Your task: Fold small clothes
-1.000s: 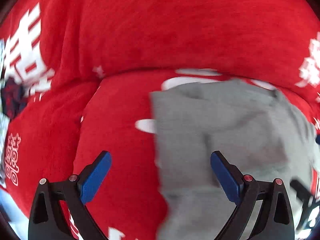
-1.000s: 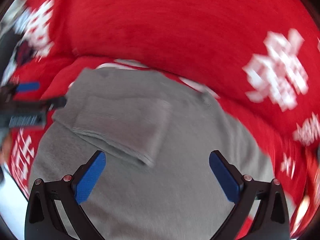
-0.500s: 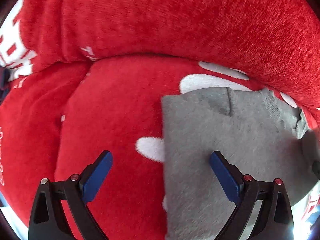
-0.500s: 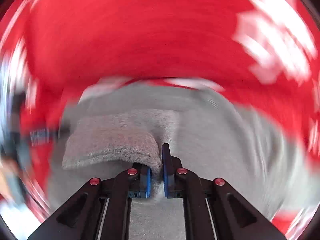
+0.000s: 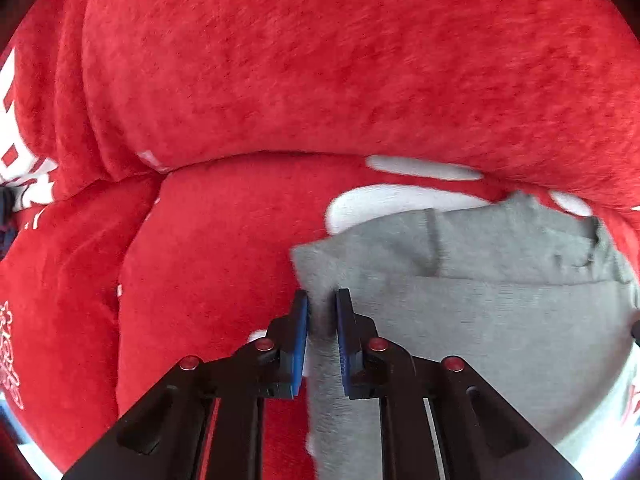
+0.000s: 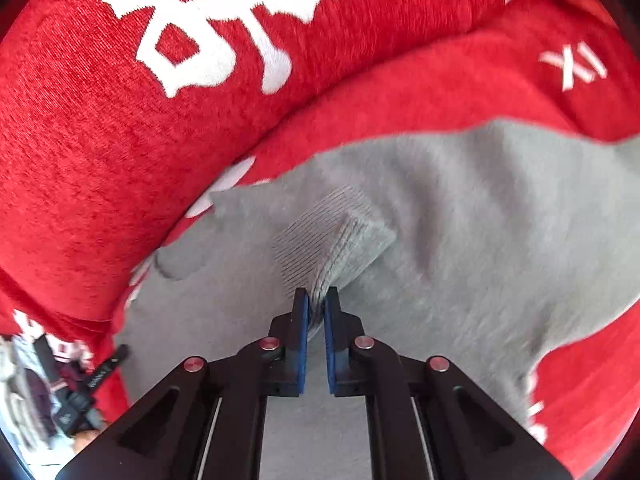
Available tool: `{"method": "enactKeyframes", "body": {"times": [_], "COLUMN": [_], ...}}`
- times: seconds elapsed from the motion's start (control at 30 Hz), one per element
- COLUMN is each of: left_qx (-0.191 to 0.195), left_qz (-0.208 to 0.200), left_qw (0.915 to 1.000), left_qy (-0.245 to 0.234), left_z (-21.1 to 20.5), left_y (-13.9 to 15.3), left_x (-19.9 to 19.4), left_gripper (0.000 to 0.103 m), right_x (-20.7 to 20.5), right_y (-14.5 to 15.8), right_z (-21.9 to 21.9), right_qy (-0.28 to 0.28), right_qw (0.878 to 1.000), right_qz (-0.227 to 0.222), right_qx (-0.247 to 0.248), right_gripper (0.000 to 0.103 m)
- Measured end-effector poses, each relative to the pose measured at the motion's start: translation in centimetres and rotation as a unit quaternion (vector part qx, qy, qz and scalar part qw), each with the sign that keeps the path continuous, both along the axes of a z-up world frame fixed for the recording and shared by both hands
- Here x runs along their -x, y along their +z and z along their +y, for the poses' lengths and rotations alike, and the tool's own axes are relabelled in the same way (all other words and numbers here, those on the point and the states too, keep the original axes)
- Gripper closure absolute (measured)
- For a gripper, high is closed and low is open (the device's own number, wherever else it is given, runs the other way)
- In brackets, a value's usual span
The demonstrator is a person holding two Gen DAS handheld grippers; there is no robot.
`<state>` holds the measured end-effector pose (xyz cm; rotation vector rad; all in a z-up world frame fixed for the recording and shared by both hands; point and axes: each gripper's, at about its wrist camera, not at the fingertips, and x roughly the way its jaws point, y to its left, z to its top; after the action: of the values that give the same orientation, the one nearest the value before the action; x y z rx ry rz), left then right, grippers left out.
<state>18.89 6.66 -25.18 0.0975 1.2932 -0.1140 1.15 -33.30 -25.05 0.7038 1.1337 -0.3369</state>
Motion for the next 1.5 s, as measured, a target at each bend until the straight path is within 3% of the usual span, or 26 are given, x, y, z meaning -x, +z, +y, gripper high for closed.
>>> {"method": "enactKeyframes", "body": {"times": [0.07, 0.1, 0.17, 0.2, 0.3, 0.37, 0.47, 0.57, 0.73, 0.83, 0.97, 1.07, 1.13, 1.17, 1.23, 1.27, 1.33, 1.43, 1.47, 1.5], "left_qx": [0.004, 0.0, -0.026, -0.034, -0.039, -0.034, -0.013, -0.004, -0.006, 0.012, 0.023, 0.057, 0.056, 0.053, 0.045, 0.043, 0.041, 0.026, 0.025, 0.022], "left_qz": [-0.005, -0.003, -0.018, -0.039, -0.056, -0.046, -0.031, -0.031, -0.028, -0.028, -0.014, -0.001, -0.003, -0.003, 0.002, 0.005, 0.015, 0.038, 0.031, 0.026], "left_qw": [0.9999, 0.9999, 0.9992, 0.9984, 0.9975, 0.9978, 0.9972, 0.9957, 0.9974, 0.9982, 0.9986, 0.9979, 0.9983, 0.9986, 0.9988, 0.9988, 0.9987, 0.9986, 0.9991, 0.9994], "left_qy": [0.011, 0.016, 0.023, 0.024, 0.021, 0.034, 0.066, 0.087, 0.066, 0.052, 0.046, 0.032, 0.011, -0.003, -0.017, -0.02, -0.024, -0.025, -0.017, -0.012], "left_z": [0.8, 1.0, 1.8, 2.2, 3.4, 4.6, 7.3, 10.3, 12.7, 13.5, 13.0, 11.3, 9.1, 7.7, 5.4, 4.5, 2.5, 0.8, 0.7, 0.7], "left_y": [0.2, 0.5, 1.5, 2.3, 3.6, 3.8, 4.2, 5.0, 5.5, 5.6, 5.1, 5.0, 4.8, 4.4, 3.6, 3.2, 1.9, -0.4, -0.5, -0.4], "left_x": [0.2, 0.4, 0.7, 1.1, 2.7, 3.7, 4.9, 5.9, 7.6, 8.0, 7.6, 7.1, 6.8, 6.6, 6.4, 6.3, 6.4, 6.8, 7.0, 7.1], "left_gripper": [0.084, 0.077, 0.025, 0.022, 0.022, 0.022, 0.022, 0.022, 0.022, 0.022, 0.022, 0.022, 0.022, 0.022, 0.022, 0.022, 0.022, 0.021, 0.018, 0.016], "right_x": [1.0, 1.9, 3.1, 3.5, 3.6, 3.1, 2.5, 0.2, -2.8, -3.5, -3.8, -3.1, -1.8, -1.2, -0.1, 0.4, 0.6, 0.1, 0.2, 0.7], "right_y": [-1.3, -1.5, -0.8, -0.4, -0.3, -1.2, -2.8, -4.7, -6.2, -6.7, -6.9, -5.5, -3.2, -2.5, -1.0, 0.0, 0.8, -0.2, -1.4, -1.6], "right_z": [-1.6, -2.4, -2.6, -2.2, 1.9, 7.5, 14.8, 19.9, 24.7, 25.7, 27.3, 26.7, 23.7, 21.9, 17.1, 13.5, 9.0, 4.5, 2.8, 1.9], "right_qy": [-0.031, -0.048, -0.061, -0.051, 0.039, 0.124, 0.176, 0.179, 0.161, 0.149, 0.171, 0.202, 0.2, 0.187, 0.139, 0.106, 0.072, 0.047, 0.036, 0.031], "right_qw": [0.999, 0.998, 0.998, 0.998, 0.991, 0.976, 0.954, 0.943, 0.945, 0.942, 0.945, 0.943, 0.958, 0.965, 0.983, 0.991, 0.997, 0.999, 0.999, 0.999], "right_qz": [0.022, 0.006, 0.011, 0.007, -0.012, 0.007, 0.008, 0.001, -0.015, -0.012, 0.01, 0.028, 0.014, 0.008, -0.002, -0.009, -0.015, 0.003, 0.026, 0.02], "right_qx": [-0.012, -0.035, -0.033, -0.038, -0.125, -0.177, -0.244, -0.281, -0.286, -0.301, -0.28, -0.262, -0.205, -0.182, -0.121, -0.076, -0.03, 0.002, -0.001, -0.014], "right_gripper": [0.093, 0.092, 0.081, 0.077, 0.069, 0.068, 0.066, 0.066, 0.066, 0.085, 0.085, 0.083, 0.079, 0.071, 0.066, 0.066, 0.066, 0.066, 0.075, 0.082]}}
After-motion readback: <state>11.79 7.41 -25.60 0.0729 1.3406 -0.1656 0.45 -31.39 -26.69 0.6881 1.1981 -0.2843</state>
